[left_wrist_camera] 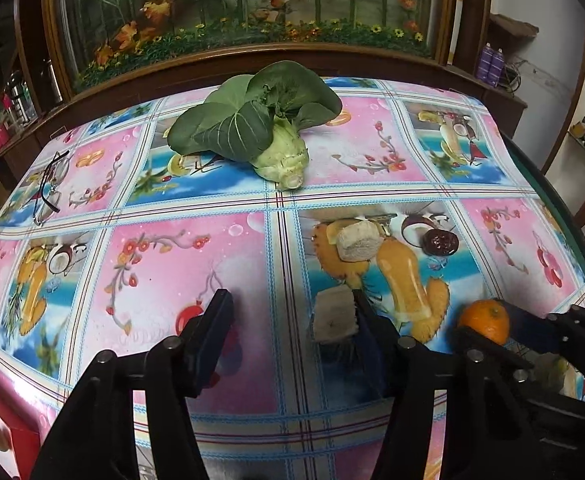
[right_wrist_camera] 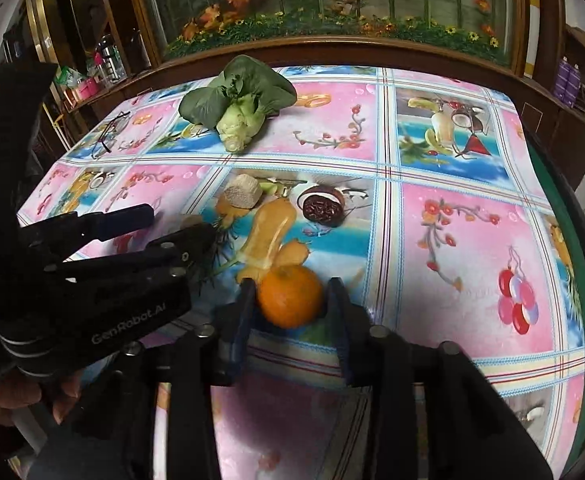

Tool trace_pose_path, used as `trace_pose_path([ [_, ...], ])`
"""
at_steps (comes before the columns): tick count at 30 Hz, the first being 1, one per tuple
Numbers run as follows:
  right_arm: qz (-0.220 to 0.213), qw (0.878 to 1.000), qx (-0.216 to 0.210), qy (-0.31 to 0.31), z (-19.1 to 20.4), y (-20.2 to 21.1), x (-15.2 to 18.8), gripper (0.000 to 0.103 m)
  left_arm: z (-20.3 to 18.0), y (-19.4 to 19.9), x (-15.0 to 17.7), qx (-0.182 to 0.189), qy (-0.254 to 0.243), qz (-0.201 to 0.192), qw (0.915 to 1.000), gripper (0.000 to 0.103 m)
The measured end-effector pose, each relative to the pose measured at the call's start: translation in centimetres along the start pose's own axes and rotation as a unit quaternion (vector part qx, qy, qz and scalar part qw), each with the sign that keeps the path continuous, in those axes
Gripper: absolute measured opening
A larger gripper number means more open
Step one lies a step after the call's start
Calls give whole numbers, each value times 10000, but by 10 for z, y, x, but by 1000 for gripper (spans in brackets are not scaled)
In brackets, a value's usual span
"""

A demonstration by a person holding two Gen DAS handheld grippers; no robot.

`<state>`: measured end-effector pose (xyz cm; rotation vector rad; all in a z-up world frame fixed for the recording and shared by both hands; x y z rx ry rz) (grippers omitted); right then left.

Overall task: Organize fruits
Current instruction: 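Grasp another orange with the right tool while the left tool reaches toward a beige cube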

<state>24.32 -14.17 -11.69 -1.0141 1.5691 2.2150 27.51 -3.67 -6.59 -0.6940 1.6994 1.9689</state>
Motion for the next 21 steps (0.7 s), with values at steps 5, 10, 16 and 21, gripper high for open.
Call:
trace_pose_path([
  [5,-57,9995,251,-175,-16,13,7,31,-2,-2,-4,-18,-60,-32,10000,45],
  [10,-145,9986,330,-387,-33,32,17,31,-2,-8,-10,-59,-22,-16,10000,48],
  [16,-273,9979,309,-496,-35,45,21,31,-1,-12,-13,-112,-18,19,9999,64],
  [21,-405,9971,204,-606,-39,49,23,31,2,-18,-16,-153,106,116,9998,78],
])
Point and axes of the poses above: each gripper's, at about its wrist camera, not at the fingertips, and y roughly against the way its jaws point, z to its left, x to its underside, the point moved 2 cm from there along -y, roughly the way its jaws point, and after that the axes turned 8 degrees about -x, right-handed, at the moved point
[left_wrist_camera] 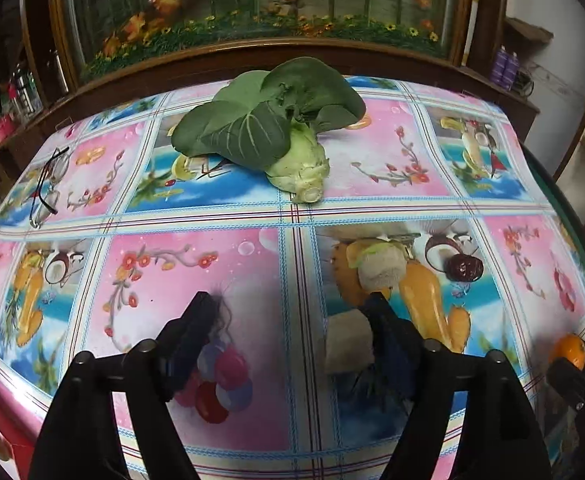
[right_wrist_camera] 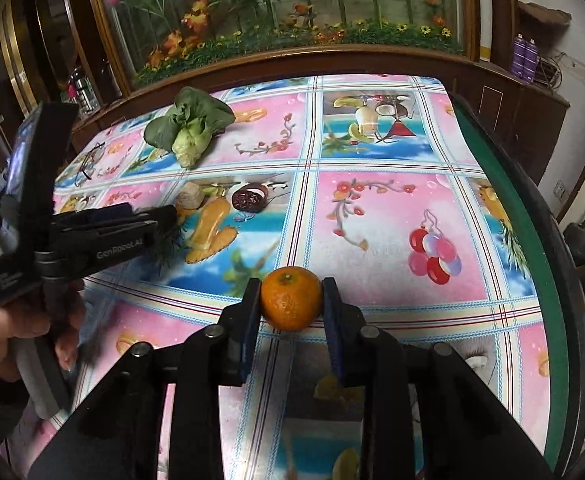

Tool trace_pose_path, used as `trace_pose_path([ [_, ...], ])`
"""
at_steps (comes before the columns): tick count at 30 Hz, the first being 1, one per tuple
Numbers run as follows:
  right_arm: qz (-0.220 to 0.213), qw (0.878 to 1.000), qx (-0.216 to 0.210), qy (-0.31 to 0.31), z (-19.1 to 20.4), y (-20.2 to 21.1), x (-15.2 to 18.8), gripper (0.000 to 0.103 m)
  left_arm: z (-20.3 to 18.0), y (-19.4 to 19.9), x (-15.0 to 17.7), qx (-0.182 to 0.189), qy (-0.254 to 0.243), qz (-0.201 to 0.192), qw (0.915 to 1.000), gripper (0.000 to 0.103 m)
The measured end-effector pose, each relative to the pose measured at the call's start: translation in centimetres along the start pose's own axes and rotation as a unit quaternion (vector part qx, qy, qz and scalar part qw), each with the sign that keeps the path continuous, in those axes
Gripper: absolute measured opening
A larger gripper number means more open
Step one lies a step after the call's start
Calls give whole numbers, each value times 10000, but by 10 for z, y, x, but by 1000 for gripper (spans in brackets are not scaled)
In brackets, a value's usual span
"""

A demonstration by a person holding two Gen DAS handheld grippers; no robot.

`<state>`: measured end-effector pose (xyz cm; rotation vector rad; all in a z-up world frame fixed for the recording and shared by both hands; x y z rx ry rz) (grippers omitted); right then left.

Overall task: Organize fruits
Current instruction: 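Grasp another orange with the right tool while the left tool reaches toward a beige cube, then close the left tool on the beige biscuit cube, then carry the orange and biscuit cube over the tray and open both tools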

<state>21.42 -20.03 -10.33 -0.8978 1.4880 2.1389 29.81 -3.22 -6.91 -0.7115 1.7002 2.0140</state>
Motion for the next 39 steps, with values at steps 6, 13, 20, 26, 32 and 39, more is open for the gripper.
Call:
trace_pose_path([
  [6,14,9999,-101,-125,-7,-4,4,31,1,5,4,187,-110,-71,9997,64],
  [13,-40,9999,-127,-77,-4,0,4,31,-9,21,18,247,-700,-298,9968,17],
  [20,-64,9999,-121,17,5,2,4,31,1,30,28,405,-714,-285,9962,16],
  [26,-143,9997,-152,102,17,13,4,31,20,63,50,562,-347,-353,9972,16],
  [32,-195,9994,-185,222,38,30,15,31,45,116,81,525,-31,-487,9974,16],
  [39,-294,9986,-229,377,71,59,37,31,92,158,114,361,431,-524,9970,16],
])
Point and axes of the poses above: each gripper's, at about its wrist camera, not at the fingertips, and y roughly against the way its jaws point, z to its left, x to its underside, the point moved 2 cm from there along -y, roughly the way its jaws point, and after that the axes turned 8 degrees about -x, right-handed, at the moved point
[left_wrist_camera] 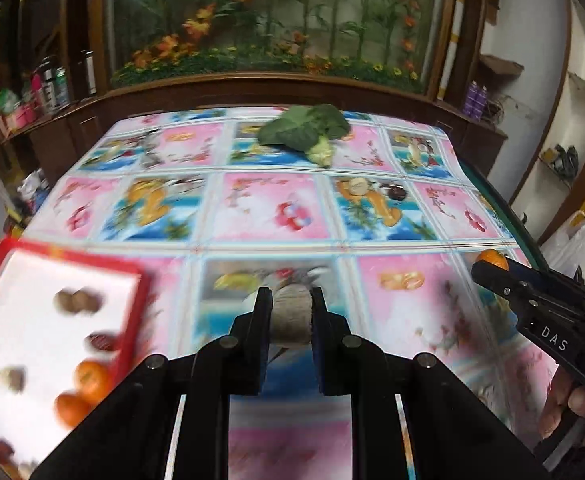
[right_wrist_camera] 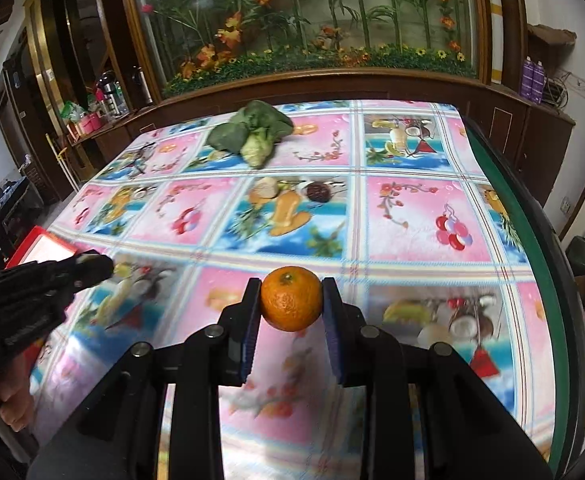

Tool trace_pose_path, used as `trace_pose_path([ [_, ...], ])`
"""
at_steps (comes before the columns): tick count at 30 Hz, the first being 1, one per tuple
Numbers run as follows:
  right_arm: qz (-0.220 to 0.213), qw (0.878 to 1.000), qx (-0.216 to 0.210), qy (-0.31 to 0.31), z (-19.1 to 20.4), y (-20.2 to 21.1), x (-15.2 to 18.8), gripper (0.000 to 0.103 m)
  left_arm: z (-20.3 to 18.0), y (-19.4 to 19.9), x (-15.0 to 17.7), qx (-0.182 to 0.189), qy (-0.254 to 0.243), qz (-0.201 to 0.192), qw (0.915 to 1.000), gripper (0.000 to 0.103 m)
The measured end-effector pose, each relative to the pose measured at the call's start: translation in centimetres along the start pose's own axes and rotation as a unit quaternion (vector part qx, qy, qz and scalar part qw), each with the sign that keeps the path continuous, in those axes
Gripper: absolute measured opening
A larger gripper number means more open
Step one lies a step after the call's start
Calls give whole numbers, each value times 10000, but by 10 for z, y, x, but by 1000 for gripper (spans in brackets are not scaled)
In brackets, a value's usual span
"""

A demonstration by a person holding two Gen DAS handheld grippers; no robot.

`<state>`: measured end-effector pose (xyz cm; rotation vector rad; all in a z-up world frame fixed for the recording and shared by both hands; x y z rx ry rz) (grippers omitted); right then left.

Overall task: Organize fruits
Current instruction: 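Carry the orange and biscuit cube over the tray and open both tools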

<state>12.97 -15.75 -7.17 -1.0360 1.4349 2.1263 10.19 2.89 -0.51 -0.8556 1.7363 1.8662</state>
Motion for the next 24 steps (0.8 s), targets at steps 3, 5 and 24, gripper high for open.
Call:
trace_pose_path([
  [3,-29,9999,-75,98,21,8,7,31,29,19,12,-123,238,-74,9996,16],
  [5,-35,9998,-142,162,36,11,12,31,54,32,21,-280,389,-131,9988,16],
  [24,281,9815,-1395,1278,233,-22,30,32,224,59,77,-1533,1685,-12,9737,16],
])
Point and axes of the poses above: each gripper's, at about its wrist camera, not at the fingertips, and y roughly against the way its jaws point, z to its left, x to its underside, the point moved 2 cm from there along -y, roughly the way its jaws point, and after that the axes turned 8 degrees about -x, right-handed, at the moved point
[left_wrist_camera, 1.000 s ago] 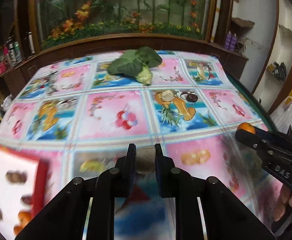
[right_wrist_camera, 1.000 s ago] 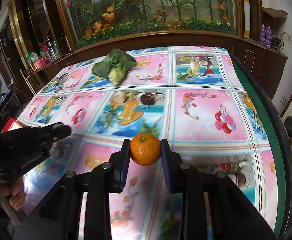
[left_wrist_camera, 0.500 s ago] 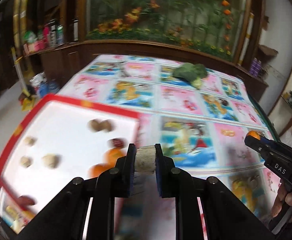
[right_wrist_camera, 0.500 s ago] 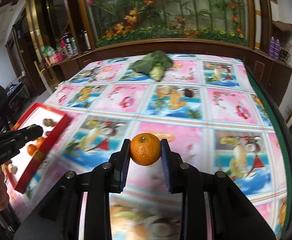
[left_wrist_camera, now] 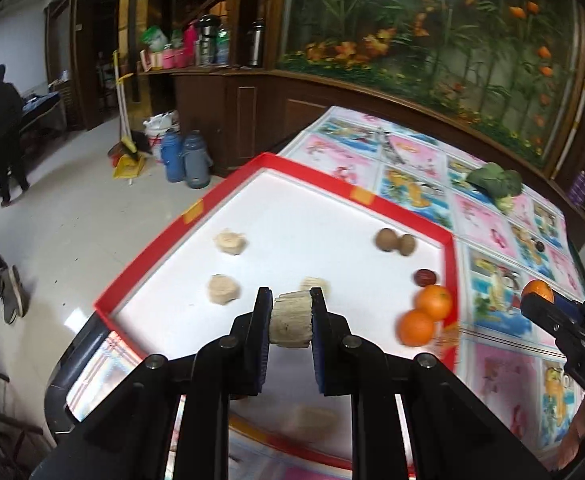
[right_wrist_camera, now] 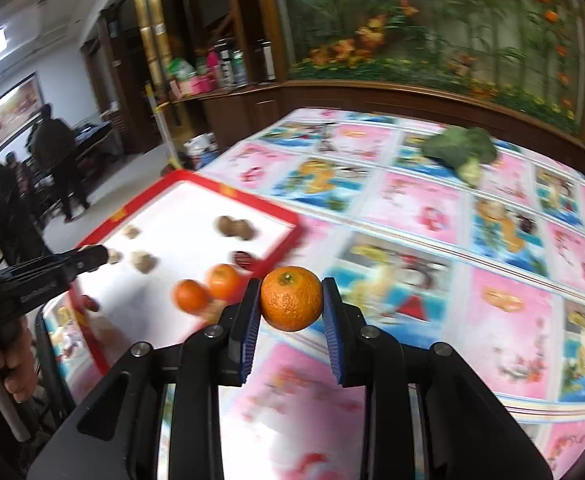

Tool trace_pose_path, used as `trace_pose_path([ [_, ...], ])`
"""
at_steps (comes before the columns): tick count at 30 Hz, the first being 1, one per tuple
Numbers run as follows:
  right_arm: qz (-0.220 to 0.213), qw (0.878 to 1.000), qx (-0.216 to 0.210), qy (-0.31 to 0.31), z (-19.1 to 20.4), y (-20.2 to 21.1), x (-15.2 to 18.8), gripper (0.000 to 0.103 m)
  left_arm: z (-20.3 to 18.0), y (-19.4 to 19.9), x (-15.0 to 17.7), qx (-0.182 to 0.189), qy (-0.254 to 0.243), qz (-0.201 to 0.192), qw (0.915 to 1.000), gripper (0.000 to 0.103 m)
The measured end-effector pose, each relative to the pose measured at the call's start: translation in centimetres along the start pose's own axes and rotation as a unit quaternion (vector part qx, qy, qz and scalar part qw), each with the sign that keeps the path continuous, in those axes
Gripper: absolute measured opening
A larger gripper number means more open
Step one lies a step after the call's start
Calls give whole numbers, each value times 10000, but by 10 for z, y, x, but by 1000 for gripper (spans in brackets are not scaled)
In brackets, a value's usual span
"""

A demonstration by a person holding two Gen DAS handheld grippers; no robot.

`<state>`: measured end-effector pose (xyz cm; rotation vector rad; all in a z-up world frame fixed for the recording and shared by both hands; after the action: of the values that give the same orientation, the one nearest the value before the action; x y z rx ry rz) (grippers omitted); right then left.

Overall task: Organize fruits
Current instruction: 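Carry the orange and biscuit cube over the tray and open both tools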

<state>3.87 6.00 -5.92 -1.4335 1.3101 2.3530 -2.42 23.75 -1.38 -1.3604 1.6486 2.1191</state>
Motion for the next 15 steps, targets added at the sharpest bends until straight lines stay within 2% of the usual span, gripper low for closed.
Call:
trace_pose_path([
  [8,198,9986,-358,340,49,-41,-12,32,17,-18,3,-269,154,179,9994,16],
  [15,486,9975,-368,362,54,-86,-28,32,23,-21,6,-408,148,241,9988,17],
])
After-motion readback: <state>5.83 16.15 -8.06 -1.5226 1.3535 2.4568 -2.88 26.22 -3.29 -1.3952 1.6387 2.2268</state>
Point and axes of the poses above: each gripper's, at about its wrist camera, not at the fingertips, and y roughly against the way its jaws point, z to its left, x to its underside, the point moved 2 cm from there along -y, roughly the way its jaws point, and after that the axes turned 8 degrees about -x, right-handed, at the moved point
